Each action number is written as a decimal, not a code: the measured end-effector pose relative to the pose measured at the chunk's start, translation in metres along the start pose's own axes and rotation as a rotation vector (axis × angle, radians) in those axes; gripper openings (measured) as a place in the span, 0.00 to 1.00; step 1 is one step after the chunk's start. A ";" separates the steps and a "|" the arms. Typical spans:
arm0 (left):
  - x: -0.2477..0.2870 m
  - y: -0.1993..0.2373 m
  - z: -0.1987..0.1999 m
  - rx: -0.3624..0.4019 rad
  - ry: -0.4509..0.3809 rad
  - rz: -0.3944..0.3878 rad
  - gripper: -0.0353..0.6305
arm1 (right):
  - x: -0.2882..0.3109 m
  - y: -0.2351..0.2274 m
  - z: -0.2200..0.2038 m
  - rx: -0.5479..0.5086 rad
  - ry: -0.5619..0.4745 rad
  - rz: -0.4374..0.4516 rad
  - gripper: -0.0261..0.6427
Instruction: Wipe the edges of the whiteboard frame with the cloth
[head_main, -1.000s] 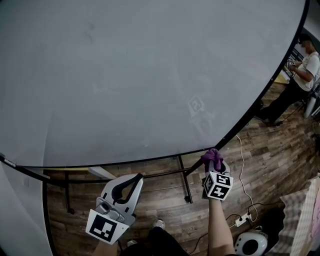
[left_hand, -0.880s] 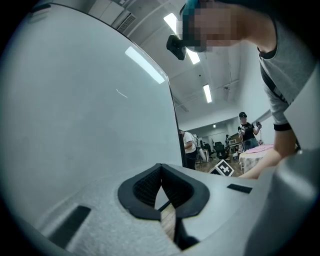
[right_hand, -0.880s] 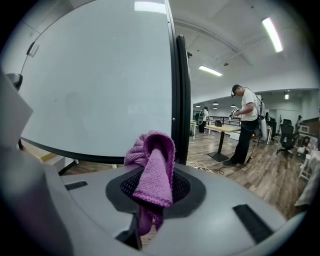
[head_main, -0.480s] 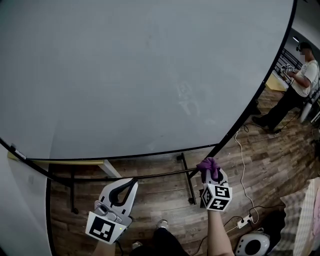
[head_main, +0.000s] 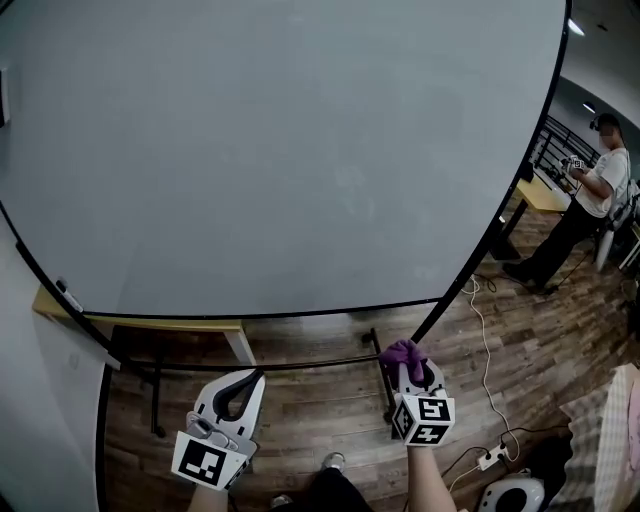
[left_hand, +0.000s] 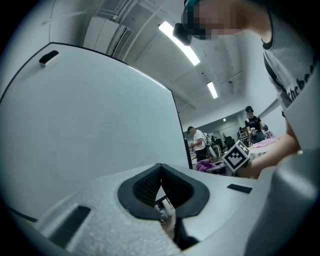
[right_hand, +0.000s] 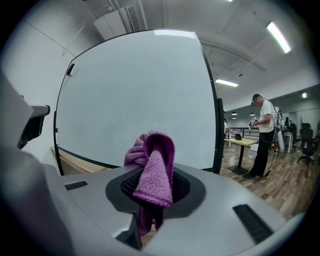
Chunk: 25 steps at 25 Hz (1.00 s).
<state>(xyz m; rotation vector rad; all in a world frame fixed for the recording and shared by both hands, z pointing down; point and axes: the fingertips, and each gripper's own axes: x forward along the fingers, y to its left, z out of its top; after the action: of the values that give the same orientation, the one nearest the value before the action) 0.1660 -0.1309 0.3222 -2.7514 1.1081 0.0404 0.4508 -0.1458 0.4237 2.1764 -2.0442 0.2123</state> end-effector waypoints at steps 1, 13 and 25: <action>-0.010 -0.001 0.000 -0.004 0.003 0.001 0.08 | -0.008 0.007 0.003 -0.004 -0.008 0.009 0.13; -0.104 0.028 0.012 0.034 -0.017 0.103 0.08 | -0.081 0.082 0.031 -0.059 -0.086 0.087 0.13; -0.166 0.033 0.019 0.062 -0.023 0.170 0.08 | -0.138 0.120 0.043 -0.048 -0.134 0.145 0.13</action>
<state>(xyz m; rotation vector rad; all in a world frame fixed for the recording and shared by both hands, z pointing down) 0.0239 -0.0371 0.3133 -2.5902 1.3109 0.0584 0.3227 -0.0270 0.3549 2.0679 -2.2568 0.0327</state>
